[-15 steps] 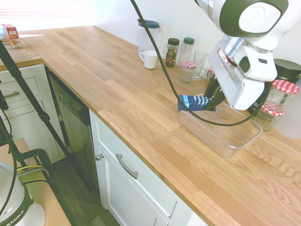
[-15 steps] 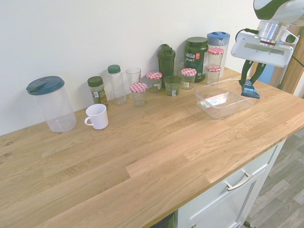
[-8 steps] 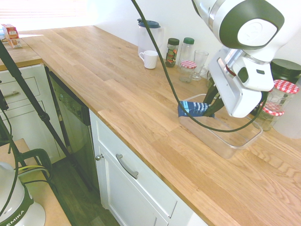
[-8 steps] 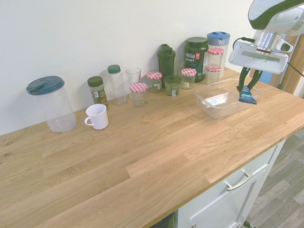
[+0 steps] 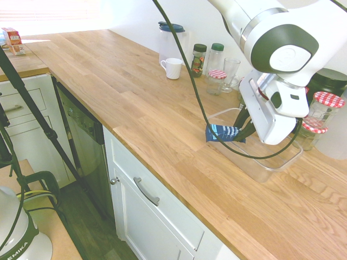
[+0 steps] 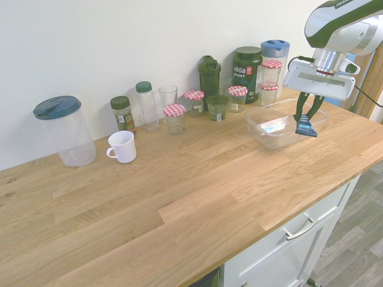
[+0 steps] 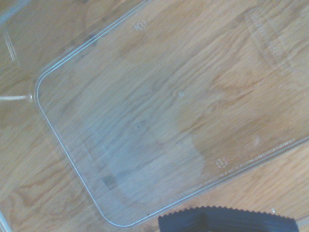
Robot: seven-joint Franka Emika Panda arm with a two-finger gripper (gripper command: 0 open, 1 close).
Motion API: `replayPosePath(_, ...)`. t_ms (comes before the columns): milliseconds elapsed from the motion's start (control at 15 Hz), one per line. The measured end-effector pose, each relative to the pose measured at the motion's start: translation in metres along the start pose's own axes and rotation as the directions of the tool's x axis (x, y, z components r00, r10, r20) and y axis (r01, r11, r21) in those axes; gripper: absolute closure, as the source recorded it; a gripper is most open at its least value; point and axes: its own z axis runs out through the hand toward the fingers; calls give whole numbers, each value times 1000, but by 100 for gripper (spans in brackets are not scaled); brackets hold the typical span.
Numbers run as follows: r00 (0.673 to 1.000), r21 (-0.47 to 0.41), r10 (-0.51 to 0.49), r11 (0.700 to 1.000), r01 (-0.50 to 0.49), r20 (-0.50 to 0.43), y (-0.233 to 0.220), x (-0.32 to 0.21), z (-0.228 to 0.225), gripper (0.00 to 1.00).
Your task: Put the protein bar into the container
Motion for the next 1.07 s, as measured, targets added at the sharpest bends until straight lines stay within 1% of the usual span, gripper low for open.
replayPosePath(600,1000,15,-9,1000,9,9,-18,9,4,100)
replayPosePath(1067,1000,6,-12,1000,12,21,-53,27,2,100)
